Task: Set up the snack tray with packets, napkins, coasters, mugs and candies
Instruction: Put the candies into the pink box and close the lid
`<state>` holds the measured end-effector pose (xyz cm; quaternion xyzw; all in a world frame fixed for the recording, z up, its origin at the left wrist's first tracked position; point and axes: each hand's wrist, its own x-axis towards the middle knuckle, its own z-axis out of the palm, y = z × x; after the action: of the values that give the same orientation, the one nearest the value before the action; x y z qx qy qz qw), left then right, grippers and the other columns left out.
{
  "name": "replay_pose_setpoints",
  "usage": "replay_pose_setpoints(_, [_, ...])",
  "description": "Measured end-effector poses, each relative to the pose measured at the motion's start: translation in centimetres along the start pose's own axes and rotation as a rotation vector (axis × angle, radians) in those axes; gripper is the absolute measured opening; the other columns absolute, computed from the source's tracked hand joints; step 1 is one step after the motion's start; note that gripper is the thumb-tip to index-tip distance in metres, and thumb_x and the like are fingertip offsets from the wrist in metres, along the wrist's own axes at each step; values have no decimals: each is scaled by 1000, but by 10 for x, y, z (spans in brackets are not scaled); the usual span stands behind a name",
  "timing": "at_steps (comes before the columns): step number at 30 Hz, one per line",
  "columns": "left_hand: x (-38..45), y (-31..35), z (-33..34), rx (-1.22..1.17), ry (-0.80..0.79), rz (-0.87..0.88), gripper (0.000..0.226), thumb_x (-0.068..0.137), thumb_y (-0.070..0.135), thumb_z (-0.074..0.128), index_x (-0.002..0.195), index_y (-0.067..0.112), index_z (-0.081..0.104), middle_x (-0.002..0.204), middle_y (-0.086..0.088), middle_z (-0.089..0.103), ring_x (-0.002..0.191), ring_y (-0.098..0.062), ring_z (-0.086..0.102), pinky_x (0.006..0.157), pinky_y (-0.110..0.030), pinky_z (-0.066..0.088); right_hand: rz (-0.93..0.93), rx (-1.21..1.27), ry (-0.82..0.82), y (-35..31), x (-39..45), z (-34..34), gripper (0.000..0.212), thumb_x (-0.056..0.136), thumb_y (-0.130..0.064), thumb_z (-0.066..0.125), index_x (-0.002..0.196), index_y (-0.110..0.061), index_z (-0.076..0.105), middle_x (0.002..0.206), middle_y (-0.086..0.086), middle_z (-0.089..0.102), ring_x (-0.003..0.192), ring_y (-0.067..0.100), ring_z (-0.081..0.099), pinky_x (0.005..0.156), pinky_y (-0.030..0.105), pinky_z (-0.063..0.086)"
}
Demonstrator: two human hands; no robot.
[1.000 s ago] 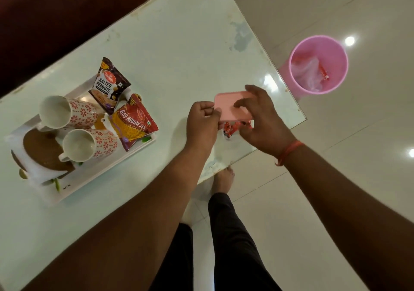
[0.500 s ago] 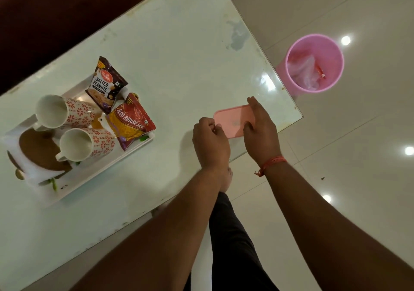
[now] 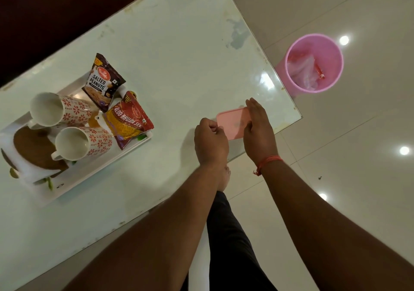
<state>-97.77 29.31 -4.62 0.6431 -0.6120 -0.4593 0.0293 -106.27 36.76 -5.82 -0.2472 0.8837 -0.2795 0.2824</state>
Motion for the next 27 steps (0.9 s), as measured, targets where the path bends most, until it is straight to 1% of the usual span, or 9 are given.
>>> replay_pose_setpoints(4, [5, 0, -3, 22, -26, 36, 17, 92, 10, 63, 89, 21, 51, 101, 0, 63, 93, -18, 63, 66, -14, 45, -88, -124, -18, 17, 1, 6, 54, 103, -14, 33, 155, -21, 22, 163, -1, 20, 145, 20, 29, 115, 40, 37])
replay_pose_setpoints(7, [9, -1, -4, 61, -55, 69, 19, 91, 7, 64, 88, 19, 49, 100, -2, 62, 93, -19, 62, 66, -14, 47, -119, -193, -12, 22, 1, 9, 53, 104, -22, 31, 155, -20, 18, 163, 0, 18, 146, 21, 29, 114, 39, 39])
replay_pose_setpoints(10, [12, -2, -4, 98, -78, 85, 20, 91, 8, 64, 87, 18, 47, 100, -4, 62, 92, -20, 63, 73, -25, 56, -166, -286, -16, 24, 4, 8, 53, 104, -27, 30, 155, -16, 20, 162, 6, 21, 144, 24, 32, 114, 39, 39])
replay_pose_setpoints(14, [15, 2, -8, 121, -116, 62, 20, 91, 11, 64, 85, 18, 47, 96, -3, 63, 88, -21, 62, 68, -24, 50, -179, -354, -73, 23, 6, 2, 53, 104, -30, 26, 154, -15, 19, 162, 8, 20, 145, 25, 30, 116, 39, 35])
replay_pose_setpoints(18, [17, 6, -11, 146, -136, 65, 14, 92, 12, 62, 88, 17, 49, 95, -3, 63, 88, -22, 62, 72, -32, 54, -136, -294, -65, 17, 4, 5, 56, 104, -33, 25, 155, -14, 13, 162, 9, 17, 148, 23, 23, 118, 42, 31])
replay_pose_setpoints(21, [32, 11, -20, 169, -96, 146, 9, 92, 12, 61, 90, 17, 53, 98, -3, 65, 90, -21, 63, 76, -34, 56, -48, -191, -19, 1, 6, 22, 64, 103, -39, 32, 156, -15, 5, 163, 9, 10, 148, 26, 21, 118, 45, 31])
replay_pose_setpoints(23, [53, 16, -31, 201, -40, 216, 8, 91, 9, 58, 90, 17, 58, 98, -3, 68, 90, -21, 64, 76, -36, 55, -37, -129, -22, -16, 10, 35, 72, 101, -45, 37, 155, -17, -1, 162, 8, 4, 145, 32, 28, 114, 47, 38])
replay_pose_setpoints(25, [84, 21, -50, 244, 41, 267, 12, 89, 7, 56, 87, 18, 61, 98, -3, 68, 90, -23, 63, 71, -34, 49, -80, -108, -68, -37, 15, 50, 77, 99, -51, 39, 155, -19, -5, 161, 11, 3, 142, 36, 32, 111, 49, 41])
replay_pose_setpoints(27, [118, 30, -73, 330, 81, 321, 11, 90, 11, 57, 86, 19, 64, 98, -3, 69, 90, -23, 62, 66, -31, 39, -135, -168, -115, -60, 22, 67, 84, 98, -56, 39, 155, -13, -7, 160, 17, 11, 142, 37, 32, 113, 51, 36])
